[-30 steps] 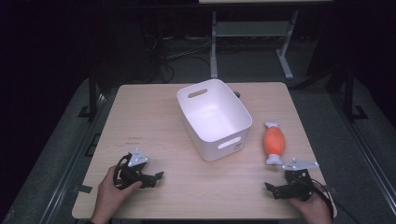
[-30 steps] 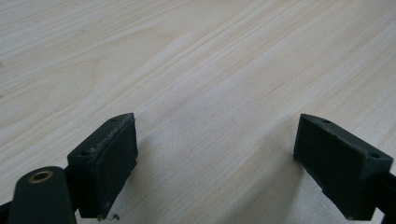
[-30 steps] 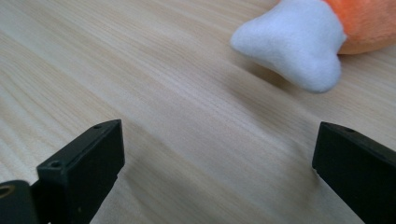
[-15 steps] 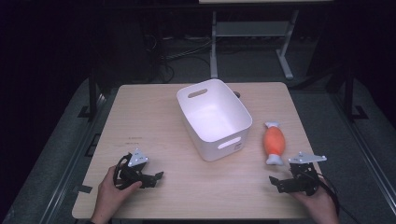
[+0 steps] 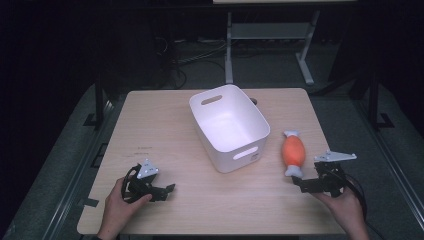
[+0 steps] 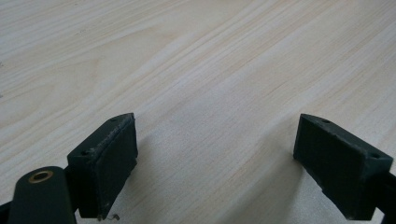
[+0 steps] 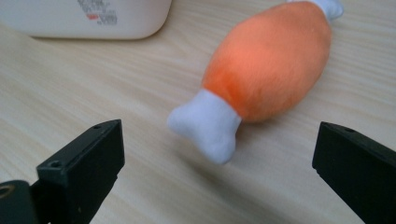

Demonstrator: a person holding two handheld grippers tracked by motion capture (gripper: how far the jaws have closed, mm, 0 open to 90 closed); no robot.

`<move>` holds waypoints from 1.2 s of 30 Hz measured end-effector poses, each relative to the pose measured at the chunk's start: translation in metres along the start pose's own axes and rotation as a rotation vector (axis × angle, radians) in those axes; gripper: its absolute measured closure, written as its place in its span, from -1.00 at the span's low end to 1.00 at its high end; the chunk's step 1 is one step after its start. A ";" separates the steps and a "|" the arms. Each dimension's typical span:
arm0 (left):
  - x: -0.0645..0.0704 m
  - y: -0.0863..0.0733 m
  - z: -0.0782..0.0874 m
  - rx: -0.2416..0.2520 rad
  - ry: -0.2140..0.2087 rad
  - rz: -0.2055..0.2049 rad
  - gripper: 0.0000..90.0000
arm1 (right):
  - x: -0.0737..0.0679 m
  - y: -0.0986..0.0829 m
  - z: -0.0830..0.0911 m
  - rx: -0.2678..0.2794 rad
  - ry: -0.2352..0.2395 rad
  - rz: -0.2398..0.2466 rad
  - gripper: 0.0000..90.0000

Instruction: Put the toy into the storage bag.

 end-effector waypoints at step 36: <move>0.000 0.000 0.000 0.000 0.000 0.000 -0.72 | -0.017 0.021 -0.030 -0.081 0.077 0.064 0.99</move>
Point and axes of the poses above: each handheld gripper's, and its own axes: z roughly backward along the jaws, y roughly out of its top, x roughly to its right, the point moved 6 cm from there along -z, roughly forward along the jaws, and after that the axes turned 7 degrees about z, right-handed, at the moved point
